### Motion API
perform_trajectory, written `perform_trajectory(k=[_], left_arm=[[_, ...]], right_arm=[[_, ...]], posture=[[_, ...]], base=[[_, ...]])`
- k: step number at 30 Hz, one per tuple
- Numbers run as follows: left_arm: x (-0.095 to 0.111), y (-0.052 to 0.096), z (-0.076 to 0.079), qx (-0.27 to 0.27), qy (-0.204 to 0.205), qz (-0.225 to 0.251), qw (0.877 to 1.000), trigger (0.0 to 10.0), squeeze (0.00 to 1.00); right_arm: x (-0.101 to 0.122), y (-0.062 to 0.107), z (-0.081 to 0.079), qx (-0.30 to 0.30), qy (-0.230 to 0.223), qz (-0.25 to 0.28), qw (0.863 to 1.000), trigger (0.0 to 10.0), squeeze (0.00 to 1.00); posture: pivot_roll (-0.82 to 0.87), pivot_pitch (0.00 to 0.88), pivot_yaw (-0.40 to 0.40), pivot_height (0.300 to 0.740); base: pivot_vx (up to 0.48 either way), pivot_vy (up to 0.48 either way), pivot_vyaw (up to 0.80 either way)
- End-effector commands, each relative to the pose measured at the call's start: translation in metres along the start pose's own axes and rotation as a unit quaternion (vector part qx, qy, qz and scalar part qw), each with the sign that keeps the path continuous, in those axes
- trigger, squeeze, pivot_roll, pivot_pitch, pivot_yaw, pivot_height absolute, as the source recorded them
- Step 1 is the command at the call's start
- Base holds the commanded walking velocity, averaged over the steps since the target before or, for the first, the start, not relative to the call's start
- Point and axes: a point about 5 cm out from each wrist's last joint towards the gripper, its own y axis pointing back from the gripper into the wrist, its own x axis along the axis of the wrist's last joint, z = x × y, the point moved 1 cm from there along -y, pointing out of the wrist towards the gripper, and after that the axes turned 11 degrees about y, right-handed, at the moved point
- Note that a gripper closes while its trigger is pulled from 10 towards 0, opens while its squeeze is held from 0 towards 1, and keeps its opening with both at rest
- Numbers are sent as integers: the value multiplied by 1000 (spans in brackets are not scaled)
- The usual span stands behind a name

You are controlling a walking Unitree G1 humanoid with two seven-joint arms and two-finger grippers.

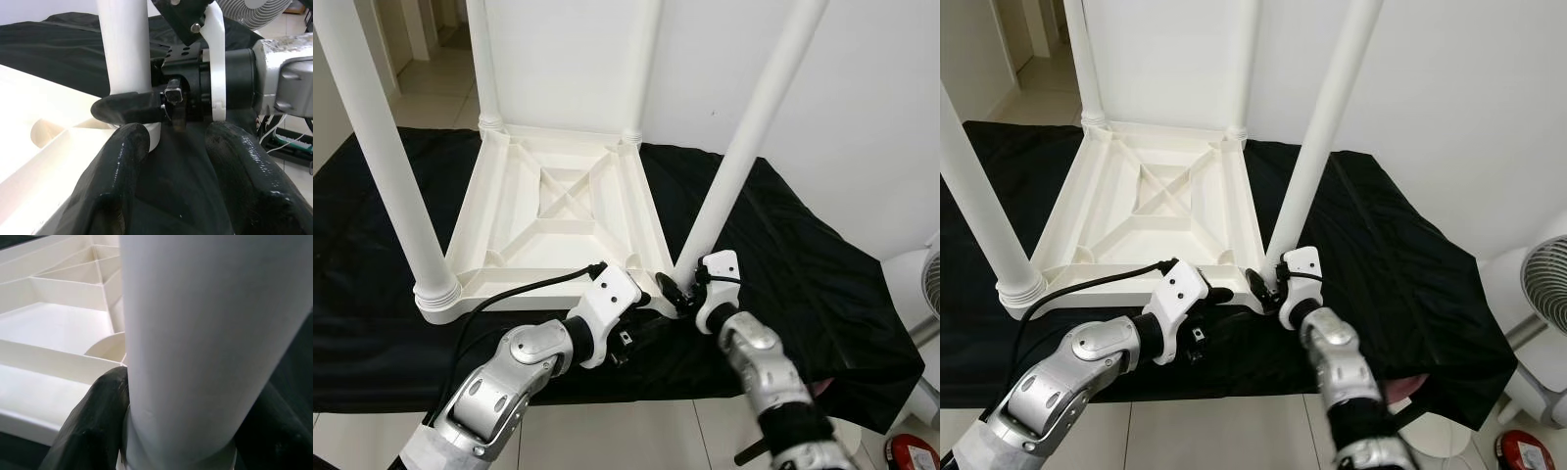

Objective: Building children table

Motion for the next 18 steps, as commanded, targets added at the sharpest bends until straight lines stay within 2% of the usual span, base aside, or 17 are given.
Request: perform_trajectory(k=[1,3,5,9,14,15,17,18], left_arm=[[1,-2,6,-23,-2,1,1000,10000,0],[1,-2,7,-23,-1,2,1000,10000,0],[1,-2,8,-22,0,2,1000,10000,0],[0,-1,8,-20,1,3,1000,10000,0],[0,-1,8,-18,2,2,1000,10000,0],[0,0,8,-17,2,3,1000,10000,0],[0,0,8,-17,2,3,1000,10000,0],[0,0,8,-16,2,3,1000,10000,0]], right_arm=[[-17,4,-4,-57,-34,-46,997,10000,0],[-19,6,-9,-99,-42,-59,992,10000,0],[-18,7,-12,-107,-44,-61,991,10000,0],[-16,7,-18,-99,-42,-61,992,10000,0],[-10,11,-16,-102,-33,-59,993,10000,0],[-7,12,-12,-108,-36,-53,992,10000,988],[-7,12,-12,-108,-36,-53,992,10000,988],[-3,15,-7,-113,-40,-41,992,10000,1000]], posture=[[23,0,-129,740],[26,0,-136,740],[26,0,-136,740],[30,0,-142,740],[29,0,-145,740],[29,0,-147,740],[29,0,-147,740],[28,0,-153,740]], base=[[0,0,0],[0,0,0],[0,0,0],[0,0,0],[0,0,0],[0,0,0],[0,0,0],[0,0,0]])
